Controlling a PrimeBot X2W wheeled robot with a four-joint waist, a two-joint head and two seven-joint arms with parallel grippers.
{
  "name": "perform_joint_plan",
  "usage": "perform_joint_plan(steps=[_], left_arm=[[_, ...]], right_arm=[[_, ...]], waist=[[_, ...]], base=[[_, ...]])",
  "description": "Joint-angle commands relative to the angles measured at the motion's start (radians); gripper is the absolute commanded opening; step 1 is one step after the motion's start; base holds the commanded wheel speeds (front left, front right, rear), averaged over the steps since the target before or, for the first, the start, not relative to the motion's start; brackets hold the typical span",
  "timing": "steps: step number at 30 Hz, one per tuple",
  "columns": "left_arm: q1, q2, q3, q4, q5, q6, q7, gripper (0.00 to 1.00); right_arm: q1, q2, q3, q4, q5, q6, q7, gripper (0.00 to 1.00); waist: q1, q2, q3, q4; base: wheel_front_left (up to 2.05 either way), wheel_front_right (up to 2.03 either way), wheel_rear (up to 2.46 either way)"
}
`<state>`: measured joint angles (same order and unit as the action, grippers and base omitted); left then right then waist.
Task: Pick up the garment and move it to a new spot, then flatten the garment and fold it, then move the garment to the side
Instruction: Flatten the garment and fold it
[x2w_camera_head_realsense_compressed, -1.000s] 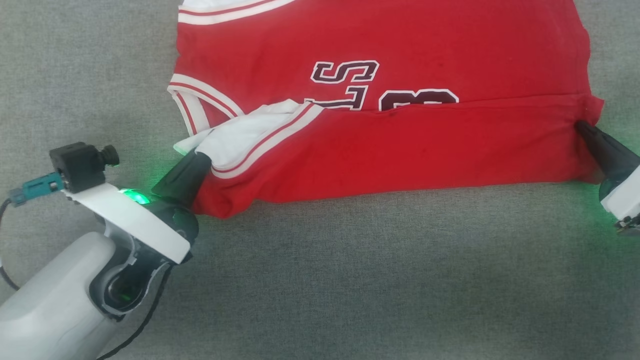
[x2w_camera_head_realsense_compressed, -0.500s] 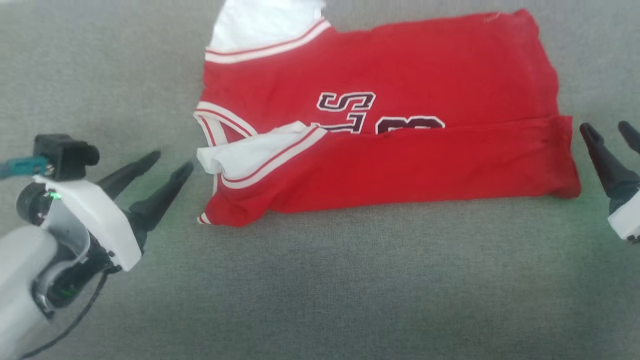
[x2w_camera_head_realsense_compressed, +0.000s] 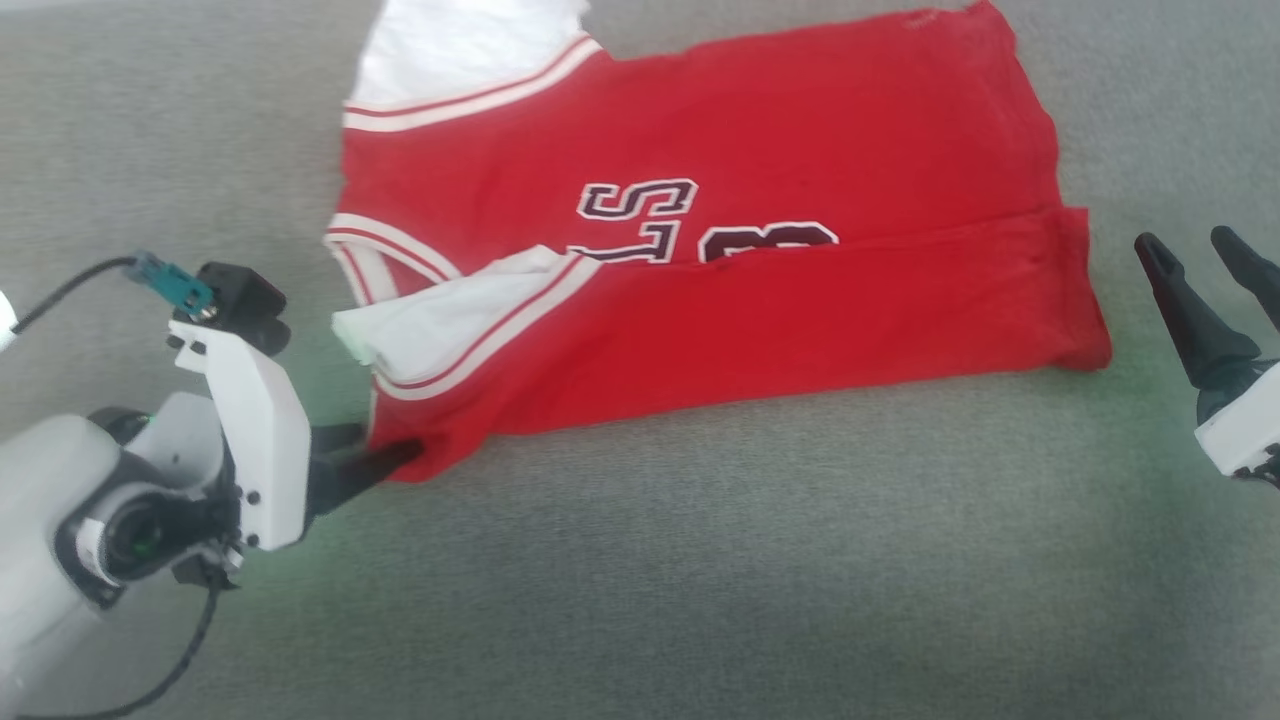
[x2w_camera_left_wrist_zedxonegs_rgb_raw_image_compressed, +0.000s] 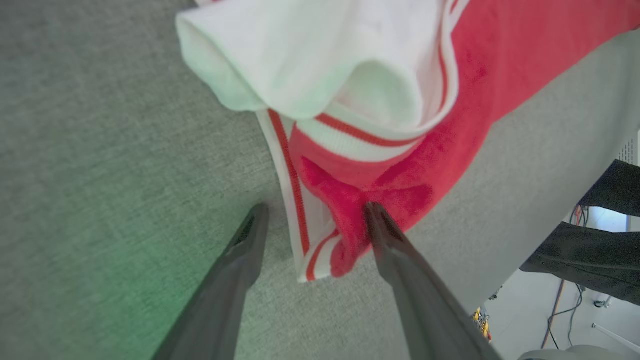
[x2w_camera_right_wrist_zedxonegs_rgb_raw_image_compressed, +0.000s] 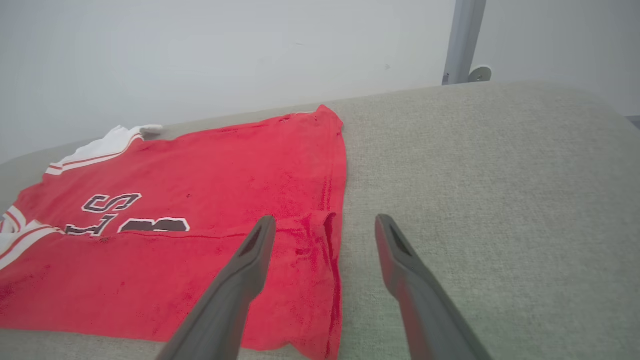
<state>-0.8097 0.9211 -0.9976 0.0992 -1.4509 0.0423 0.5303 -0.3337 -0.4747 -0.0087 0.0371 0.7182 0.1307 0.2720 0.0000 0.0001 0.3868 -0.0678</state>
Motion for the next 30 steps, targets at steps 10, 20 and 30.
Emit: perform_joint_plan(steps=[10, 20, 30], left_arm=[[0.002, -0.056, -0.024, 0.099, -0.047, -0.042, 0.053, 0.0], [-0.025, -0.093, -0.02, 0.103, -0.012, -0.088, 0.018, 0.0], [-0.043, -0.153, -0.027, 0.127, 0.024, -0.115, -0.02, 0.0]], right_arm=[[-0.019, -0.023, 0.013, -0.001, 0.007, 0.0, 0.008, 1.0], [-0.092, -0.181, 0.214, 0.0, -0.007, 0.0, 0.303, 1.0], [-0.186, -0.199, 0.328, 0.092, 0.018, 0.0, 0.507, 0.22]], waist=[[0.0, -0.0001, 0.055, -0.052], [0.0, -0.0001, 0.076, -0.018], [0.0, -0.0001, 0.1, 0.029]], base=[[0.0, 0.0, 0.0], [0.0, 0.0, 0.0], [0.0, 0.0, 0.0]])
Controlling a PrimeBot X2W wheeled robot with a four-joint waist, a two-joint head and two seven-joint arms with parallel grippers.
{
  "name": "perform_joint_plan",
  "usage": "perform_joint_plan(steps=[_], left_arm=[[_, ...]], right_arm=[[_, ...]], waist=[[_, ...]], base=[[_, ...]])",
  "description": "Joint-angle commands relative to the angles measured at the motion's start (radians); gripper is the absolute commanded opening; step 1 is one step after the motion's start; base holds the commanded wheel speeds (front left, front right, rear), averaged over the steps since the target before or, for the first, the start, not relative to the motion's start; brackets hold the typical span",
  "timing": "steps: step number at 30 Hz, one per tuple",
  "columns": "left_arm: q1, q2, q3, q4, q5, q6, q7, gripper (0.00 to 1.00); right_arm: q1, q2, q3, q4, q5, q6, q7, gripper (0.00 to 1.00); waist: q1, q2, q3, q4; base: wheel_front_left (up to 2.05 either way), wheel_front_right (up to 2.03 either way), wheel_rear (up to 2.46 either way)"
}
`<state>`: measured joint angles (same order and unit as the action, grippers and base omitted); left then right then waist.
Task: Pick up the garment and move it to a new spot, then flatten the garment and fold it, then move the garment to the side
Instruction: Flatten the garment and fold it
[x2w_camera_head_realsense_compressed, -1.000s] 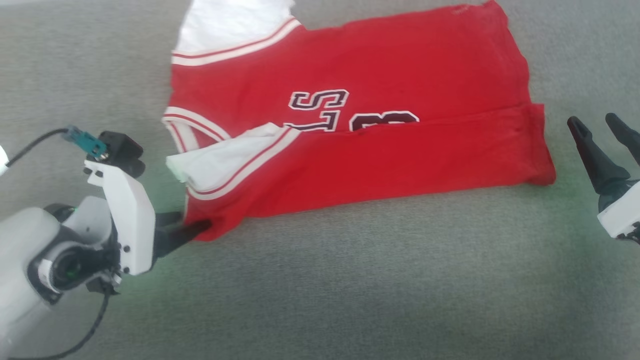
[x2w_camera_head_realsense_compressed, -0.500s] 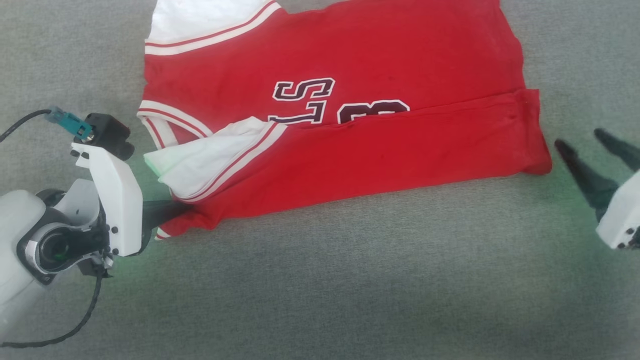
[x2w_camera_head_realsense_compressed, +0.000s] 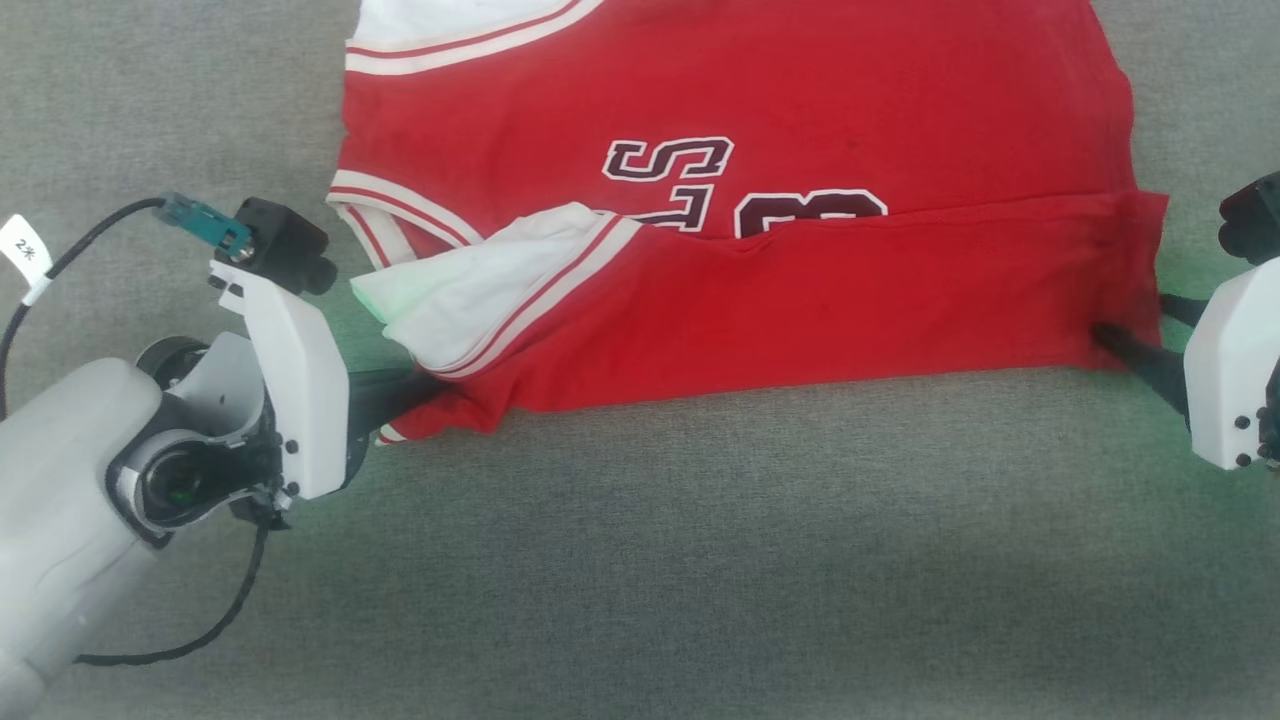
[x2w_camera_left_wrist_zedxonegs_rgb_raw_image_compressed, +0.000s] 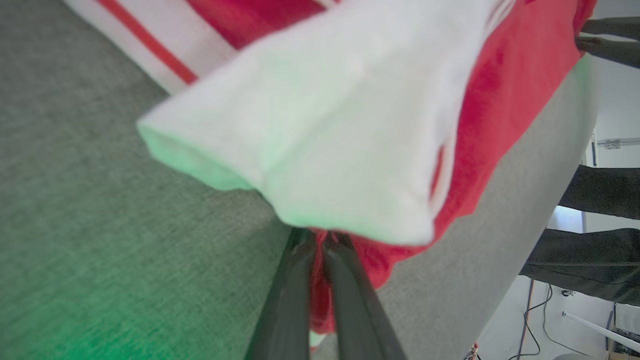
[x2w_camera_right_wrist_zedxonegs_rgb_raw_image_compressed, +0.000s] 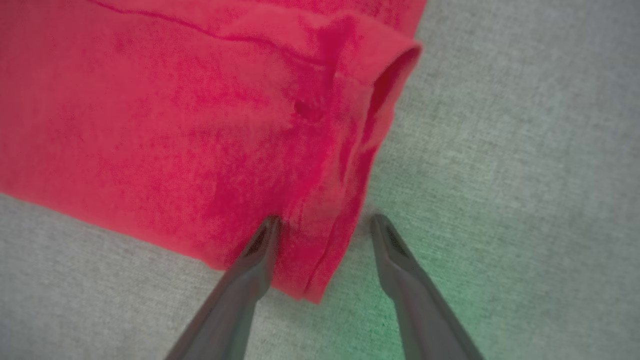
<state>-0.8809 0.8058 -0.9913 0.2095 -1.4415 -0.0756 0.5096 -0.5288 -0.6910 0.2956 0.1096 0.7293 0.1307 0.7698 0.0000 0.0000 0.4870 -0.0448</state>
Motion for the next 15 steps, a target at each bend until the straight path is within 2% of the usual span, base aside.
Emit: perform_joint_plan(steps=[1, 10, 15], left_arm=[[0.029, -0.041, -0.033, 0.022, 0.017, 0.0, -0.006, 0.0], [0.072, -0.017, -0.028, 0.014, 0.02, -0.023, -0.052, 0.0], [0.128, 0.034, -0.02, -0.057, 0.007, -0.019, -0.091, 0.0]], right_arm=[[0.01, 0.017, 0.025, 0.024, 0.009, 0.0, 0.007, 0.0], [0.071, -0.02, -0.006, 0.015, 0.023, -0.001, -0.018, 0.0], [0.148, -0.046, -0.036, -0.043, 0.026, -0.001, -0.012, 0.0]], waist=[[0.0, 0.0, -0.003, 0.009], [0.0, 0.0, -0.059, 0.023], [0.0, 0.0, -0.103, 0.025]], base=[[0.0, 0.0, 0.0], [0.0, 0.0, 0.0], [0.0, 0.0, 0.0]])
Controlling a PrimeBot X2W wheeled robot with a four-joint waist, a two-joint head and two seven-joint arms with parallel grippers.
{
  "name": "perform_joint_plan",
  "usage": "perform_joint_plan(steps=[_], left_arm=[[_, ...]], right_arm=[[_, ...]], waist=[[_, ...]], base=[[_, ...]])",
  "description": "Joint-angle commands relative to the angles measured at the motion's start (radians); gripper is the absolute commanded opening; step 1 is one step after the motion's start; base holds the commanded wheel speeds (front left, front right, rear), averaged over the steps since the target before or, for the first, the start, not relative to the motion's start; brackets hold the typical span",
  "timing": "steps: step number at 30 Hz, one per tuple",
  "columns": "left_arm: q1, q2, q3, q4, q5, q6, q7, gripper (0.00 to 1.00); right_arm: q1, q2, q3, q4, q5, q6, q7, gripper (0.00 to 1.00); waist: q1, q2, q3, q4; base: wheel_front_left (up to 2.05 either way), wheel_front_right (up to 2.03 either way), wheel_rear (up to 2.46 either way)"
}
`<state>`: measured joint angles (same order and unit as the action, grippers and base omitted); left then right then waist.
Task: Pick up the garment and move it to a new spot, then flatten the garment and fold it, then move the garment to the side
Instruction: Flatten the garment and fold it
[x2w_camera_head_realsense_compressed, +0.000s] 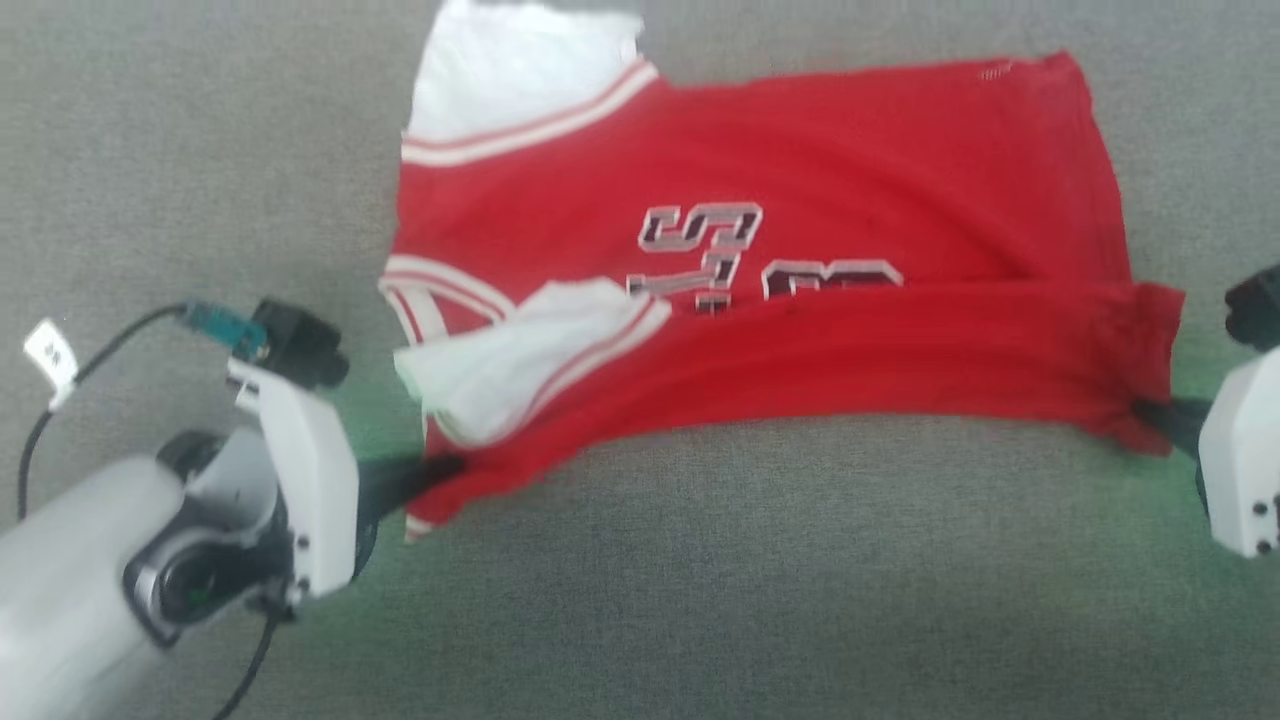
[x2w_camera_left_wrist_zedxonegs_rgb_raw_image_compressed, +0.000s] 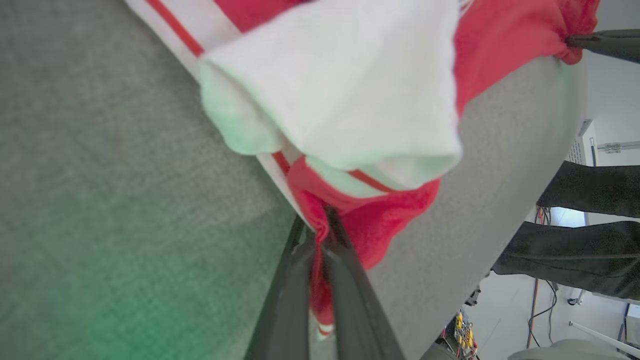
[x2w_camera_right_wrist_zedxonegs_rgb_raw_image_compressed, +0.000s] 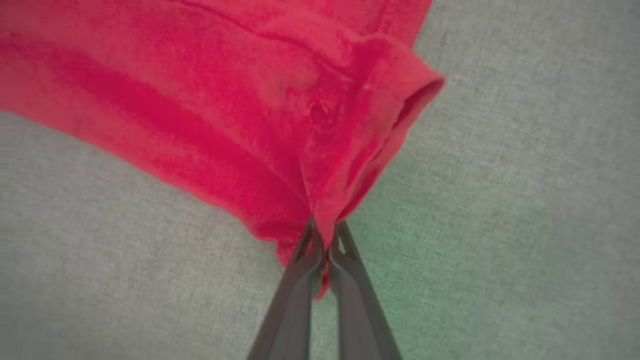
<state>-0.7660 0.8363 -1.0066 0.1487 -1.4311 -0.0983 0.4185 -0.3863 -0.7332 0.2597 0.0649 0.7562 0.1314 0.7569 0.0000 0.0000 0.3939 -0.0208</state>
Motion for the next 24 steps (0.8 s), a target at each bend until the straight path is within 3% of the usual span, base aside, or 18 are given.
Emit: perform_joint_plan(steps=[1, 6, 11, 12, 13, 14, 15, 24], left_arm=[[0.031, 0.017, -0.003, -0.016, -0.008, 0.005, -0.009, 0.0], [0.134, 0.085, -0.007, -0.134, -0.032, 0.03, -0.063, 0.0], [0.194, 0.117, -0.006, -0.211, -0.039, 0.069, -0.106, 0.0], [0.201, 0.121, -0.004, -0.219, -0.037, 0.075, -0.114, 0.0], [0.205, 0.122, 0.0, -0.226, -0.031, 0.079, -0.125, 0.31], [0.206, 0.124, 0.008, -0.228, -0.025, 0.09, -0.14, 0.85], [0.209, 0.125, 0.014, -0.228, -0.028, 0.098, -0.151, 1.0], [0.168, 0.166, 0.121, -0.2, -0.006, 0.169, -0.302, 1.0]], right_arm=[[0.026, -0.008, -0.005, -0.014, 0.0, -0.001, 0.004, 0.0], [0.134, -0.029, -0.032, -0.073, 0.015, -0.001, 0.03, 0.0], [0.221, -0.04, -0.078, -0.131, 0.027, -0.001, 0.041, 0.0], [0.23, -0.034, -0.09, -0.143, 0.021, -0.001, 0.029, 0.2], [0.235, -0.029, -0.102, -0.148, 0.015, -0.001, 0.015, 0.48], [0.239, -0.02, -0.115, -0.151, 0.01, -0.001, -0.003, 0.7], [0.242, -0.011, -0.127, -0.156, 0.004, -0.001, -0.02, 1.0], [0.203, 0.084, -0.188, -0.187, -0.1, -0.001, -0.287, 1.0]], waist=[[0.0, 0.0, -0.018, 0.0], [0.0, 0.0, -0.048, -0.001], [0.0, 0.0, -0.058, 0.001], [0.0, 0.0, -0.059, 0.001], [0.0, 0.0, -0.059, 0.001], [0.0, 0.0, -0.058, 0.001], [0.0, 0.0, -0.058, 0.001], [0.0, 0.0, -0.034, -0.025]], base=[[0.0, 0.0, 0.0], [0.0, 0.0, 0.0], [0.0, 0.0, 0.0], [0.0, 0.0, 0.0], [0.0, 0.0, 0.0], [0.0, 0.0, 0.0], [0.0, 0.0, 0.0], [0.0, 0.0, 0.0]])
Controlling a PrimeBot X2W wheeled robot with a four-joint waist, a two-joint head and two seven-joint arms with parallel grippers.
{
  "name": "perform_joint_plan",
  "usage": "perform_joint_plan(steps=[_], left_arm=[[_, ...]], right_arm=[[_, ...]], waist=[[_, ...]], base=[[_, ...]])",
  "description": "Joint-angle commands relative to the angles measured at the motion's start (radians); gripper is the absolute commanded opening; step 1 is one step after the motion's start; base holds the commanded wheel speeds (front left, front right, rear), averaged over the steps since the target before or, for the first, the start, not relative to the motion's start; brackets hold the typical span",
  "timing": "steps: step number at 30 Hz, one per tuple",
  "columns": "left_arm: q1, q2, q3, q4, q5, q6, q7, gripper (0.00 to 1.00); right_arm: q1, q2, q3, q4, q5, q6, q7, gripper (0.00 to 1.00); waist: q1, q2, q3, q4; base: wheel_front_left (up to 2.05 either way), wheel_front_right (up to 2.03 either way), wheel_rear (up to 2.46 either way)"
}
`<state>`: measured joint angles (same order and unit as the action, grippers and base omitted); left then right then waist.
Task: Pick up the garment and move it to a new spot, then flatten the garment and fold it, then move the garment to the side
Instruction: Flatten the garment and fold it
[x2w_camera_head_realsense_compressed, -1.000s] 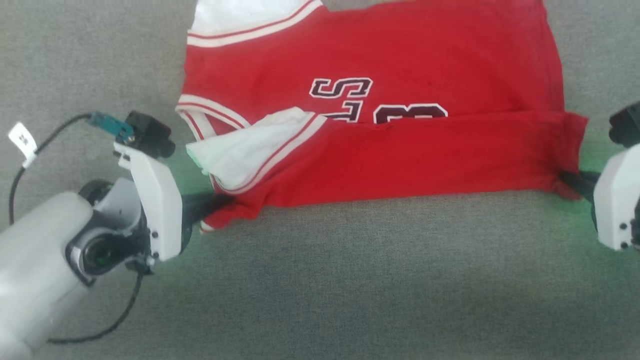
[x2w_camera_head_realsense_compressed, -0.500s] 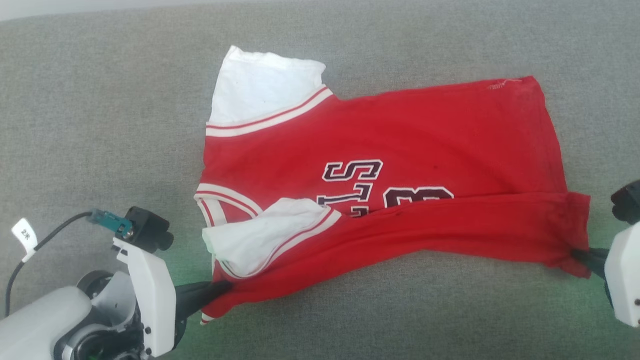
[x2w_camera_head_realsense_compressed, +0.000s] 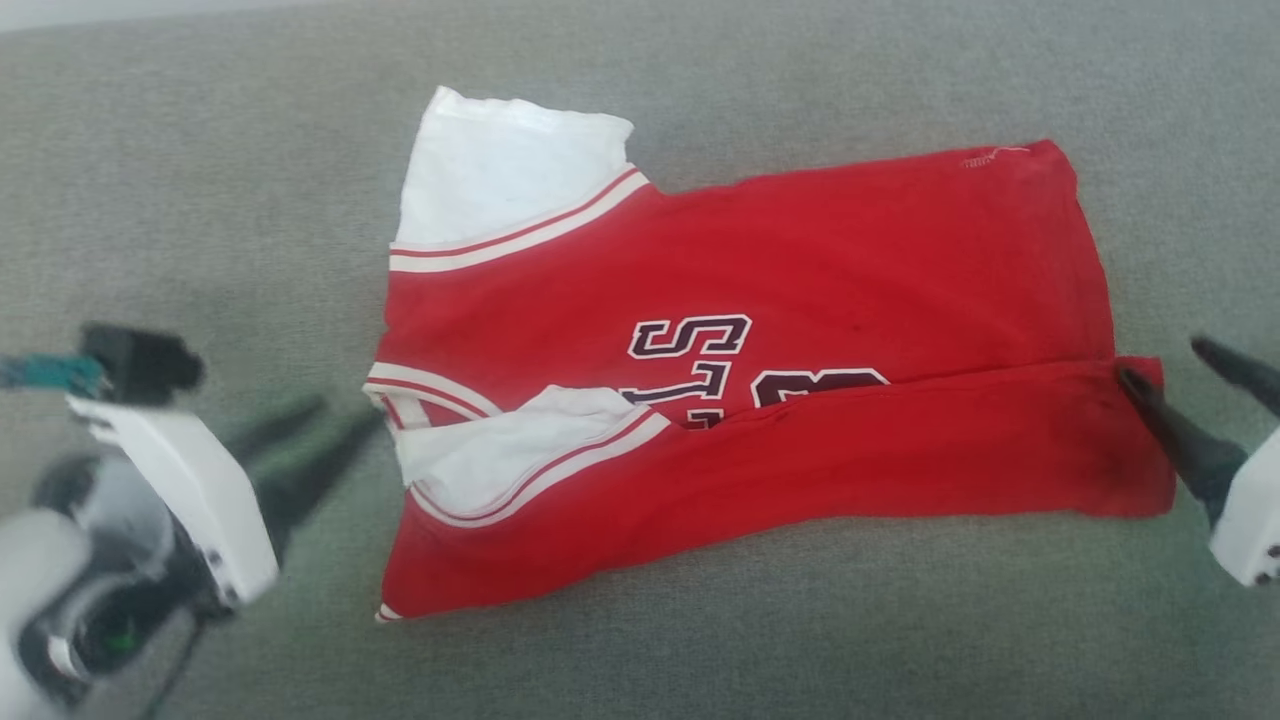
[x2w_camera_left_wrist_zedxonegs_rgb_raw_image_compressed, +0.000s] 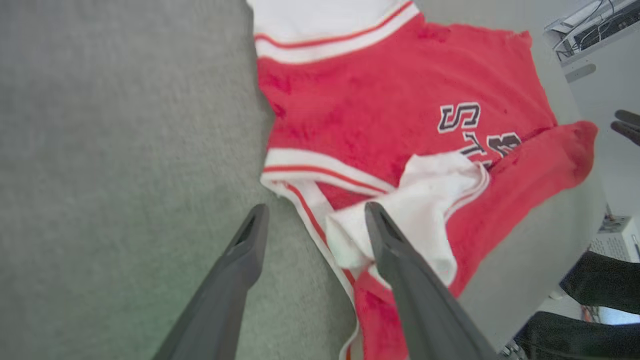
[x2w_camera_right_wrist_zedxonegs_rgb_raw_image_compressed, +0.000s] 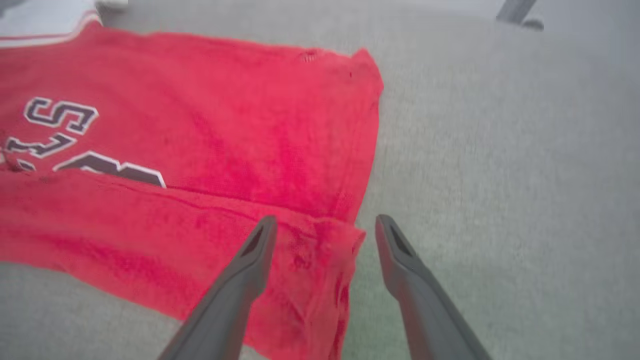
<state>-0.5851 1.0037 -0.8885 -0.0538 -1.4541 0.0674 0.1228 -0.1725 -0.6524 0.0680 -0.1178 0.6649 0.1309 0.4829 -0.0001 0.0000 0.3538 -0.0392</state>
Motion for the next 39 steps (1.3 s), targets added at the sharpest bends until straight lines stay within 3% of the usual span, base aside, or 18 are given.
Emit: perform_joint_plan(steps=[1, 7, 12, 16, 21, 27, 31, 32, 34, 35, 39], left_arm=[[-0.027, -0.005, 0.017, 0.018, 0.021, 0.011, -0.027, 1.0], [-0.166, -0.058, 0.069, 0.133, 0.131, 0.043, -0.107, 1.0], [-0.334, -0.106, 0.093, 0.275, 0.237, 0.033, -0.149, 1.0], [-0.427, -0.126, 0.076, 0.376, 0.295, 0.023, -0.126, 1.0], [-0.54, -0.144, 0.029, 0.518, 0.323, -0.005, 0.033, 1.0], [-0.601, -0.149, -0.041, 0.626, 0.223, -0.027, 0.454, 1.0], [-0.639, -0.149, -0.057, 0.639, 0.206, -0.038, 0.568, 1.0], [-0.647, -0.152, -0.061, 0.643, 0.206, -0.044, 0.584, 0.91], [-0.658, -0.166, -0.062, 0.65, 0.193, -0.051, 0.607, 0.07], [-0.661, -0.173, -0.06, 0.656, 0.188, -0.054, 0.612, 0.0], [-0.677, -0.197, -0.054, 0.673, 0.186, -0.065, 0.597, 0.0]], right_arm=[[-0.023, 0.018, 0.003, -0.003, -0.022, 0.0, -0.056, 1.0], [-0.102, 0.108, 0.03, 0.004, -0.123, -0.001, -0.305, 1.0], [-0.17, 0.204, 0.036, 0.019, -0.177, -0.001, -0.485, 1.0], [-0.191, 0.244, 0.048, 0.027, -0.204, -0.001, -0.566, 1.0], [-0.199, 0.271, 0.079, 0.048, -0.217, -0.001, -0.625, 1.0], [-0.192, 0.279, 0.102, 0.073, -0.207, -0.001, -0.641, 1.0], [-0.205, 0.276, 0.109, 0.076, -0.2, -0.001, -0.646, 1.0], [-0.209, 0.275, 0.11, 0.077, -0.199, -0.001, -0.646, 1.0], [-0.219, 0.269, 0.118, 0.079, -0.194, -0.001, -0.634, 1.0], [-0.229, 0.265, 0.123, 0.083, -0.19, -0.001, -0.625, 1.0], [-0.298, 0.239, 0.167, 0.104, -0.153, -0.001, -0.546, 1.0]], waist=[[0.0001, 0.0, 0.012, -0.011], [0.0001, 0.0, 0.062, -0.079], [0.0001, 0.0, 0.118, -0.157], [0.0001, 0.0, 0.141, -0.202], [0.0001, 0.0, 0.156, -0.255], [0.0001, 0.0, 0.165, -0.281], [0.0001, 0.0, 0.181, -0.286], [0.0001, 0.0, 0.185, -0.286], [0.0001, 0.0, 0.194, -0.285], [0.0001, 0.0, 0.198, -0.284], [0.0001, 0.0, 0.213, -0.278]], base=[[0.0, 0.0, 0.0], [0.0, 0.0, 0.0], [0.0, 0.0, 0.0], [0.0, 0.0, 0.0], [0.0, 0.0, 0.0], [0.0, 0.0, 0.0], [0.0, 0.0, 0.0], [0.0, 0.0, 0.0], [0.0, 0.0, 0.0], [0.0, 0.0, 0.0], [0.0, 0.0, 0.0]])
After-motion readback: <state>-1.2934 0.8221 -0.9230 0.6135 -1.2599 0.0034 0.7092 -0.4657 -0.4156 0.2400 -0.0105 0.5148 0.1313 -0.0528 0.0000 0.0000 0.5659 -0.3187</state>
